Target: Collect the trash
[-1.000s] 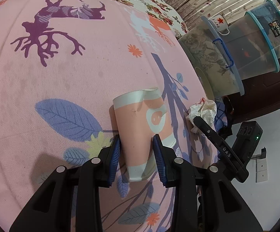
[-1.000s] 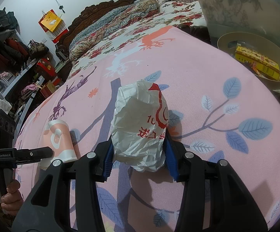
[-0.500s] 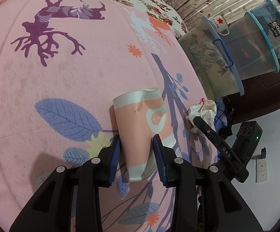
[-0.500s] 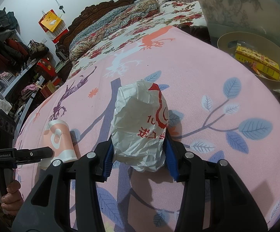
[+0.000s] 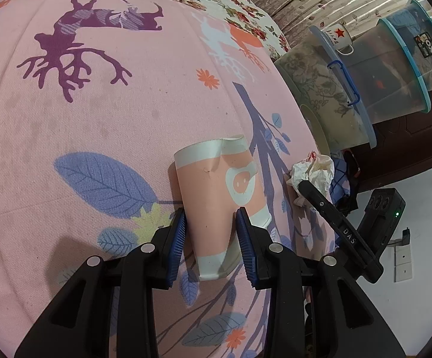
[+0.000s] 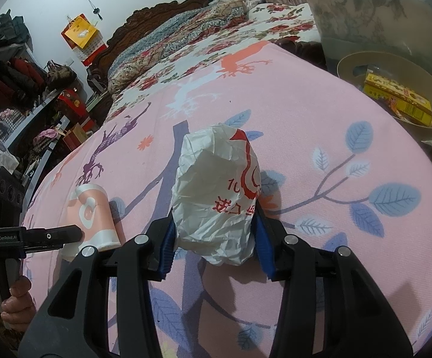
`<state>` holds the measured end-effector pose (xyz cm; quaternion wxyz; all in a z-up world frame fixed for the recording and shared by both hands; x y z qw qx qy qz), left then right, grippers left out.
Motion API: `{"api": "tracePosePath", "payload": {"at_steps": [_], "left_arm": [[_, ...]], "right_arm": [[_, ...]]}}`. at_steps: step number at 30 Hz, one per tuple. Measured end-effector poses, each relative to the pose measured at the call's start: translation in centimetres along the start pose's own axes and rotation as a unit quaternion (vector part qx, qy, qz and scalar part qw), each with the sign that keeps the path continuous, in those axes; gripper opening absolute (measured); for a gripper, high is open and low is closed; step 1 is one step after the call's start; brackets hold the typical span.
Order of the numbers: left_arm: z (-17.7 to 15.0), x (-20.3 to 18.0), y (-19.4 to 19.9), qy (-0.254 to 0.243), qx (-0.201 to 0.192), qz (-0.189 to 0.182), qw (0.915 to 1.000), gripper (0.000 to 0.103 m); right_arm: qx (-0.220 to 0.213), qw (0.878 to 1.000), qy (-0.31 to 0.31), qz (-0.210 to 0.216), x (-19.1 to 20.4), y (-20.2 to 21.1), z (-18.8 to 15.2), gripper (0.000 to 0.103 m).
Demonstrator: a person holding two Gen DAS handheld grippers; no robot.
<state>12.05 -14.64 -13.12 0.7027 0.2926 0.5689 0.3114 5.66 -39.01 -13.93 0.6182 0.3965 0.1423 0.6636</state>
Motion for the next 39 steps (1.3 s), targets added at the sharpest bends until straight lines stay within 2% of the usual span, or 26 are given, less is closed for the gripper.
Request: {"api": "tracePosePath", "payload": {"at_steps": [7,12,18,23,27,32,36,39], "left_arm": [[1.2,-2.5,1.1,-0.032,-0.012,-0.011,0.9994,0.030],[2.3,-6.7,-0.4,-0.065,0.000,-0.019,0.9977,0.030],[3.7,-13.0,-4.2,-0.108,0.027,-0.031,0.9933,0.030],[6.0,-20.1,-8.4,-0.145,0.047,-0.051,0.9870,0.030],[7.6,-25.9,-12.8,-0.174,0.068,-0.061,0.9805,0.030],[9.0,-32.2,-19.2,-0.201,0.084,-0.065,0.9739,0.031],[9.9,-33.8,-24.0,-0.191,0.088,-0.058,0.9760,0.032],[10.3,-33.3,-28.0,-0.181,0.095,-0.024,0.9785,0.040]], "right_arm": [[-0.020,0.999,-0.023,0.013,-1.0,1.4,0.7,0.047],[-0.060,0.998,-0.011,-0.015,-2.8,4.4,2.4,0.047],[-0.090,0.992,-0.049,-0.069,-9.9,7.7,3.8,0.047],[-0.106,0.984,-0.089,-0.110,-17.2,9.7,5.3,0.047],[-0.098,0.980,-0.089,-0.146,-22.1,9.4,7.2,0.047],[-0.075,0.981,-0.084,-0.161,-26.6,7.0,9.9,0.047],[-0.040,0.982,-0.065,-0.175,-29.2,4.4,11.6,0.047],[0.005,0.982,-0.040,-0.182,-30.2,2.1,11.8,0.049]]}}
Point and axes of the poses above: each gripper's, at about its wrist camera, not at the fingertips, and y roughly against the way its jaws point, x to its left, z to its top, the point moved 5 cm from there along -y, roughly the way its jaws point, and after that the axes turned 8 degrees about y, right-handed, at the moved point
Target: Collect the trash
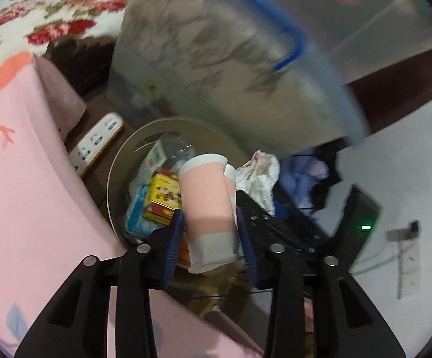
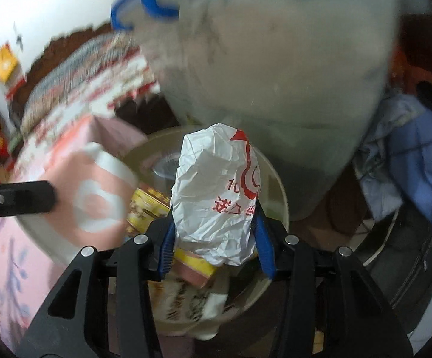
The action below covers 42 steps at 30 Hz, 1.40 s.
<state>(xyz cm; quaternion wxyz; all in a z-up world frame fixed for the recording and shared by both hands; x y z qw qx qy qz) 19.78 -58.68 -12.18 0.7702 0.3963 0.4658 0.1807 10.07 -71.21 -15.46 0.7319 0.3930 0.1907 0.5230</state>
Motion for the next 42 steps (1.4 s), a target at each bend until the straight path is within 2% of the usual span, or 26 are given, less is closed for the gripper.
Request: {"api": "tracePosePath", "payload": {"at_steps": [2,4,7,8,10,15,18,20,25,30,33,36,42], "left_arm": [[0.0,1.1,-2.6,0.011,0.021,0.035,0.9991,0.049],[-0.4,2.1,-3.9,0.016,0.040,0.058,0.9974,0.051],[-0.6,2.1,-3.2,0.007,0.037,0.050,0.9980,0.056],[-0.7,2.2,-2.6,0.005,0.032,0.051,0.9982,0.064],[-0.4,1.9,-0.9,-0.002,0.011,0.044,0.9990,0.068],[-1.1,0.9,3.2,-0.011,-0.011,0.014,0.9998,0.068],[-2.6,0.8,6.4,-0.018,-0.024,-0.016,0.9994,0.068],[-4.0,0.8,8.2,-0.033,-0.038,-0.014,0.9986,0.068],[-9.7,2.2,12.2,-0.084,-0.078,0.039,0.9926,0.073],[-15.5,4.2,14.7,-0.139,-0.113,0.128,0.9755,0.074],[-18.4,5.9,16.6,-0.134,-0.125,0.153,0.9711,0.076],[-20.2,7.3,18.4,-0.126,-0.152,0.180,0.9637,0.085],[-23.0,9.6,22.0,-0.098,-0.201,0.220,0.9495,0.090]], "right_arm": [[0.029,0.999,0.028,-0.009,0.2,-1.6,-0.3,0.060],[0.040,0.997,0.058,-0.007,0.7,-2.2,-0.8,0.070],[0.016,0.998,0.066,-0.009,1.1,-0.8,-1.0,0.077],[0.006,0.998,0.064,-0.008,1.3,-0.2,-1.0,0.080],[-0.011,0.998,0.057,-0.007,1.3,1.0,-1.0,0.080],[-0.040,0.999,0.032,0.009,1.5,4.4,-1.6,0.080],[-0.059,0.998,0.014,0.025,2.2,7.0,-2.5,0.080],[-0.081,0.995,-0.018,0.048,2.9,9.3,-3.7,0.080],[-0.107,0.987,-0.088,0.075,6.5,13.5,-8.0,0.080],[-0.118,0.983,-0.131,0.057,10.4,15.7,-11.4,0.080],[-0.122,0.981,-0.144,0.050,12.2,16.5,-13.0,0.082],[-0.120,0.981,-0.147,0.043,13.9,17.0,-14.1,0.085],[-0.112,0.978,-0.168,0.053,16.7,18.3,-15.9,0.090]]}}
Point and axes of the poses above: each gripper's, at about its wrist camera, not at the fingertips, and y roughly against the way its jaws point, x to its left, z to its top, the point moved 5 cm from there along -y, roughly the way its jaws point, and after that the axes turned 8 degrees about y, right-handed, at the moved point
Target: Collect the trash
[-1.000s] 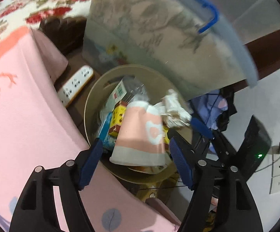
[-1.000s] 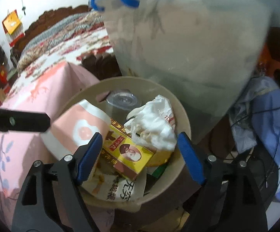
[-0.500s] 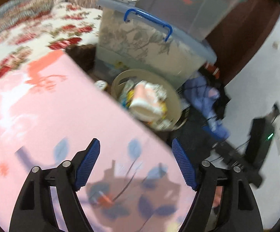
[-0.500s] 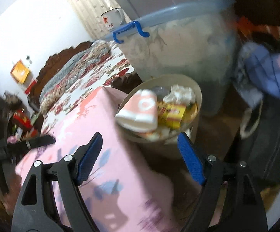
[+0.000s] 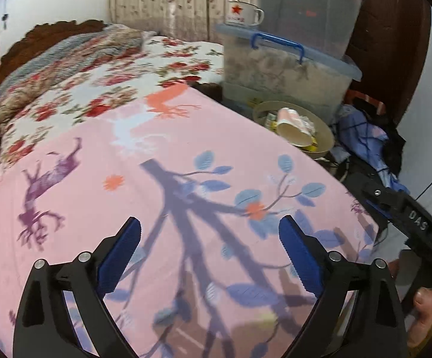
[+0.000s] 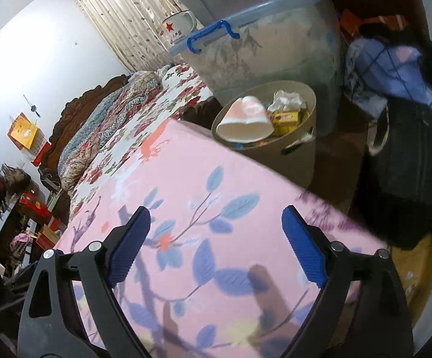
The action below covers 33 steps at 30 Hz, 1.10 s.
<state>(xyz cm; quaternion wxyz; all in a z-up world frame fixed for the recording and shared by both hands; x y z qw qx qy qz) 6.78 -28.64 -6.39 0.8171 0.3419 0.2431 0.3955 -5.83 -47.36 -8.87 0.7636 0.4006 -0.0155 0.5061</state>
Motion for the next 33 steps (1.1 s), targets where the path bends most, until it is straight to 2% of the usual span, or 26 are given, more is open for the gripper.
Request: {"api": "tracePosePath", "payload": {"at_steps": [4,13,16,25,33], "left_arm": [[-0.7,1.4,1.6,0.012,-0.015,0.019,0.9996,0.094],[-1.5,3.5,4.0,0.025,-0.018,0.027,0.9991,0.094],[-1.6,3.7,4.6,0.020,-0.027,0.042,0.9985,0.094],[-1.8,4.6,6.8,0.012,-0.057,0.083,0.9948,0.095],[-1.9,4.5,7.9,0.013,-0.069,0.096,0.9930,0.094]], "right_arm": [[0.003,1.000,0.003,0.005,1.6,0.8,-0.7,0.092],[-0.006,1.000,0.014,0.015,4.7,2.6,-1.3,0.094],[-0.008,1.000,0.021,0.015,5.5,2.9,-1.5,0.094],[-0.009,0.999,0.028,0.017,6.6,3.8,-2.2,0.095],[-0.013,0.999,0.029,0.019,6.6,4.6,-2.6,0.095]]}}
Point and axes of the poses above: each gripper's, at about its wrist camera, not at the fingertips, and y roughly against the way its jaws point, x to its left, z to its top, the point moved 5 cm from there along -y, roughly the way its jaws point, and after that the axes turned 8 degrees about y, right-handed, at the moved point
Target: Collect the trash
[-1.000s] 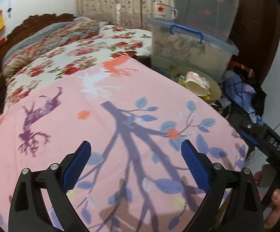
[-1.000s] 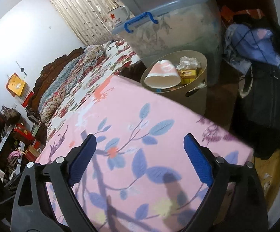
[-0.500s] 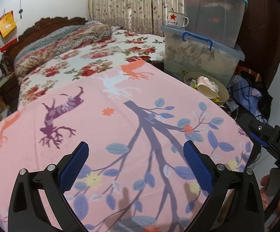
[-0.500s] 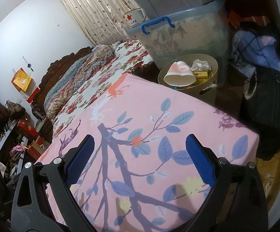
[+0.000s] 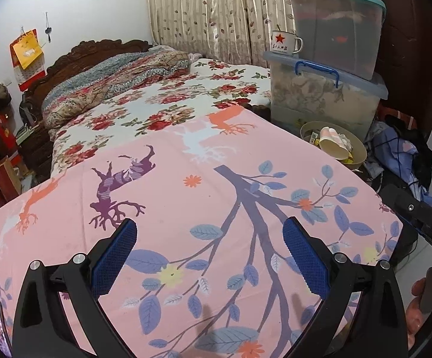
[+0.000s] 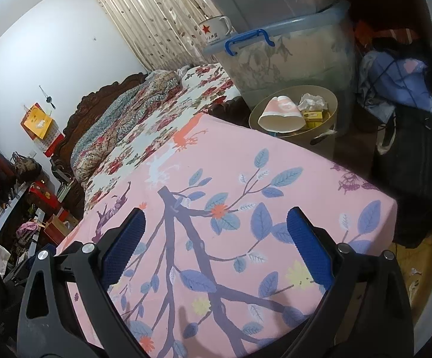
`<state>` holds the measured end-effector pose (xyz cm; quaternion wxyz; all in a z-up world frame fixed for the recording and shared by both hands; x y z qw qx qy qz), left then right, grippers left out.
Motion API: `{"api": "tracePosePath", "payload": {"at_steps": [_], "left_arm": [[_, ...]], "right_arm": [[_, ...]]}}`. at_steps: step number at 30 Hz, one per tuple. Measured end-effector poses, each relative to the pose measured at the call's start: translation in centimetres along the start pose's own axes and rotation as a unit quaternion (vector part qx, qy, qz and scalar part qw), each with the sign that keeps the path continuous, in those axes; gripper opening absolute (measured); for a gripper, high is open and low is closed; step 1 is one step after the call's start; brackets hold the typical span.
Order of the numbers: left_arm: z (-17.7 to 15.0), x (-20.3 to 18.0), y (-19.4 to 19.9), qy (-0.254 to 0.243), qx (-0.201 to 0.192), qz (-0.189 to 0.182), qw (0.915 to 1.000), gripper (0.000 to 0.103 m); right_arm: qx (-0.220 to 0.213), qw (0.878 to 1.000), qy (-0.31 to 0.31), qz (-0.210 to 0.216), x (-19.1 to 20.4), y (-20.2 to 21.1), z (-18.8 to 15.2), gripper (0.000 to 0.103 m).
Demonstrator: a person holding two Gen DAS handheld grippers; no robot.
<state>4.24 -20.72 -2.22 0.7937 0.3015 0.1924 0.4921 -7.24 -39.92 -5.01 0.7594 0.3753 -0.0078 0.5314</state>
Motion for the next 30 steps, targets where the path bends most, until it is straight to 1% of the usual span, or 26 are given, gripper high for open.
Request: {"api": "tracePosePath", "payload": {"at_steps": [2,7,13,16,18,23,27,30], "left_arm": [[0.0,-0.2,0.3,-0.003,-0.003,-0.004,1.0000,0.095],[-0.1,-0.9,0.8,-0.011,-0.010,-0.001,0.9999,0.095],[-0.1,-1.1,0.7,-0.011,-0.007,-0.005,0.9999,0.095],[-0.2,-1.0,0.6,-0.006,-0.006,-0.018,0.9998,0.094],[-0.3,-1.0,0.4,0.000,0.003,-0.033,0.9995,0.094],[-0.3,-1.2,0.9,0.000,-0.005,-0.034,0.9994,0.095],[-0.2,-1.1,0.8,0.009,0.003,-0.045,0.9990,0.095],[-0.2,-1.0,0.8,0.011,0.005,-0.046,0.9988,0.094]], "right_arm": [[0.002,1.000,-0.001,0.001,-0.1,0.1,-0.1,0.095],[0.005,1.000,-0.004,0.000,-0.5,0.3,-0.3,0.095],[0.006,1.000,-0.007,-0.001,-0.8,0.2,-0.3,0.095],[0.006,1.000,-0.006,-0.001,-0.9,0.2,-0.4,0.095],[0.006,1.000,-0.006,-0.002,-0.9,0.1,-0.4,0.095],[0.008,1.000,-0.007,-0.003,-1.0,0.1,-0.6,0.095],[0.008,1.000,-0.008,-0.003,-1.1,0.1,-0.7,0.095],[0.009,1.000,-0.008,-0.003,-1.0,0.1,-0.6,0.095]]}}
Point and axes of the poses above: each gripper's, at about its wrist camera, not at the fingertips, and y roughly against the way its jaws point, x to its left, z to its top, the point moved 5 cm from there along -y, roughly the way its jaws point, and after that the axes turned 8 degrees about y, right-handed, at the moved point
